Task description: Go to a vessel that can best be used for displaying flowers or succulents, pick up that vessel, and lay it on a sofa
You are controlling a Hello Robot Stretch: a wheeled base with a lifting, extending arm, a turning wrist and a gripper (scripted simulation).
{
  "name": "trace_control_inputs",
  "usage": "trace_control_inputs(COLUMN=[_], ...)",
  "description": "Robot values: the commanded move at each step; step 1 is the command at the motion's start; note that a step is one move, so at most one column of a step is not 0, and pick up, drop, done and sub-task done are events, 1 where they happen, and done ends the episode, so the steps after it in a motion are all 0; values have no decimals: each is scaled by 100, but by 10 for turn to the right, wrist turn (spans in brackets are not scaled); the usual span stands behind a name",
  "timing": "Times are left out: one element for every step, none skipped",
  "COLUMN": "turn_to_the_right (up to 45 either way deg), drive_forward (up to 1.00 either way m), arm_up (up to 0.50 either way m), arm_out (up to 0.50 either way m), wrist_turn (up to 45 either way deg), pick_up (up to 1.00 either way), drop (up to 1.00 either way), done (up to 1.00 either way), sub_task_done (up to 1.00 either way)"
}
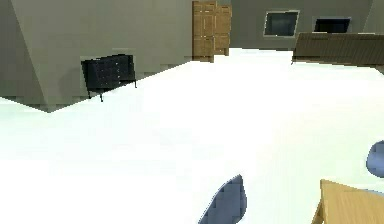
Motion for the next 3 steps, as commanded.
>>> trace_control_inputs(turn_to_the_right=[0, 0, 0], drive_forward=[0, 0, 0], arm_up=[0, 0, 0], arm_out=[22, 0, 0], wrist_turn=[0, 450, 450], pick_up=[0, 0, 0], drop=[0, 0, 0], done=[0, 0, 0], sub_task_done=[0, 0, 0])
